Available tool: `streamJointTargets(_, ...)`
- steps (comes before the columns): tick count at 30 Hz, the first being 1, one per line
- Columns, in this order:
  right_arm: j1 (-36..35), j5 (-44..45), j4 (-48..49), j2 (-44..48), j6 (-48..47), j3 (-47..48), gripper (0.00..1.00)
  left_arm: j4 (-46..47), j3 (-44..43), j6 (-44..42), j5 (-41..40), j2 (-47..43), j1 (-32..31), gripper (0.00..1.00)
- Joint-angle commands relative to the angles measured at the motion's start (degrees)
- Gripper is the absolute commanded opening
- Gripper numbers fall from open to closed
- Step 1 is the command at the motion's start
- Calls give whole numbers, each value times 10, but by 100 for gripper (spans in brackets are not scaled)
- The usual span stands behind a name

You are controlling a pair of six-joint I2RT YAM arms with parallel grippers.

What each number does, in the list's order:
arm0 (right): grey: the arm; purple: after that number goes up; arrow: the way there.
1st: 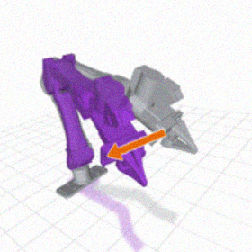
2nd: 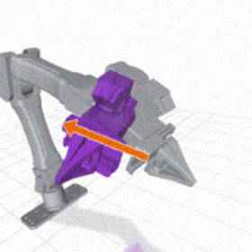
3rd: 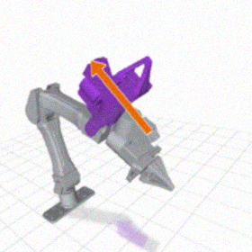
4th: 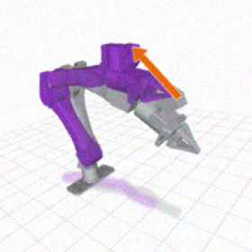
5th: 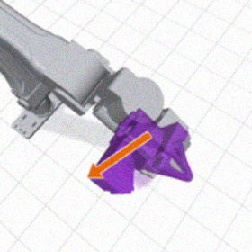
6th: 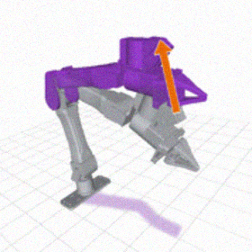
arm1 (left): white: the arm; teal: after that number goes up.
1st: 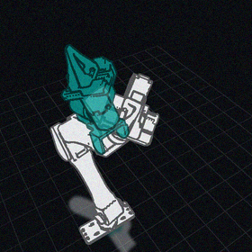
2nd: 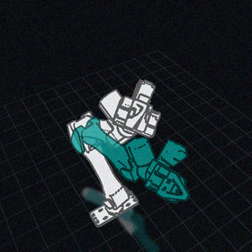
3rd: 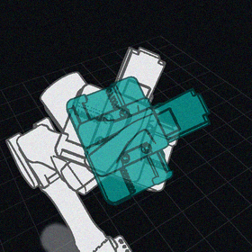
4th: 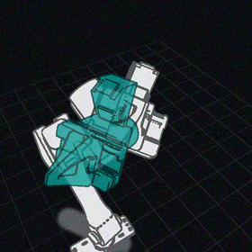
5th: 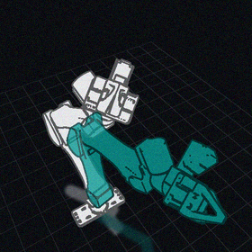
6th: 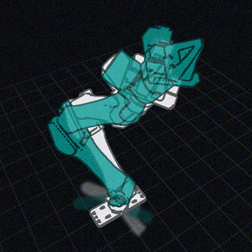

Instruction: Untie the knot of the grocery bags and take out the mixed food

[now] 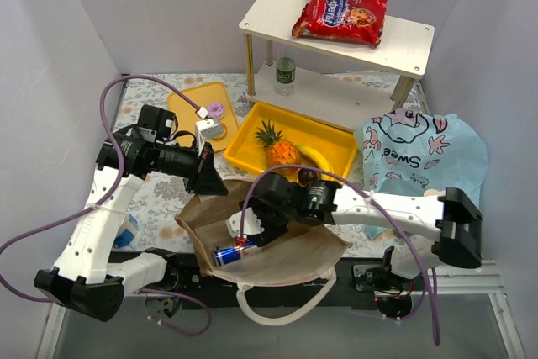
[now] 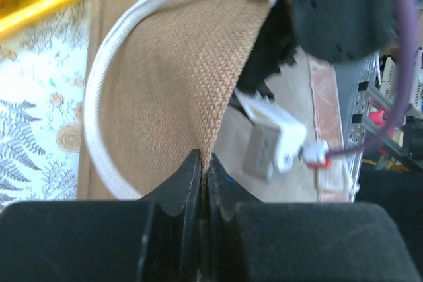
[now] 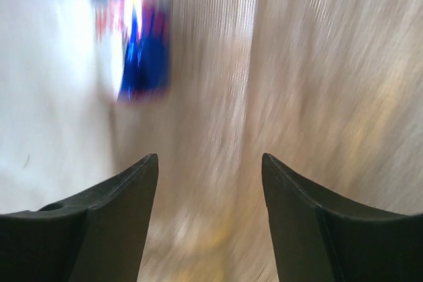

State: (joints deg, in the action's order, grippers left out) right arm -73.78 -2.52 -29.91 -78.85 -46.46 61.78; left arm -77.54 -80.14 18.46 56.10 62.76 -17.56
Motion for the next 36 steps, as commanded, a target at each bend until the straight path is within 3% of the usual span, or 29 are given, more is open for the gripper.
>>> streamJointTargets(1,-15,-101,58,-77,-24,63,70,40,25,19,8,-1,-2,0)
streamJointTargets(11,-37,-163,139,-168,13,67,72,70,60,24,-6,3,-1,0)
streamJointTargets(18,-37,-107,151,-251,85,94,74,83,66,38,2,-6,-2,0)
streamJointTargets(23,-38,-77,162,-268,92,61,74,85,67,41,-3,-9,-2,0)
streamJointTargets(26,-38,-73,149,-259,71,55,57,87,69,44,-8,-8,-2,0)
streamJointTargets(27,-37,-82,131,-248,62,58,43,89,73,40,-15,-7,-1,0)
streamJointTargets(30,-37,-92,91,-212,35,72,24,93,84,32,-32,-11,-2,0)
streamJointTargets(32,-37,-91,49,-196,20,110,15,97,90,28,-43,-12,-1,0)
streamJointTargets(36,-27,-83,-41,-150,-39,149,10,78,80,8,-61,2,-2,0)
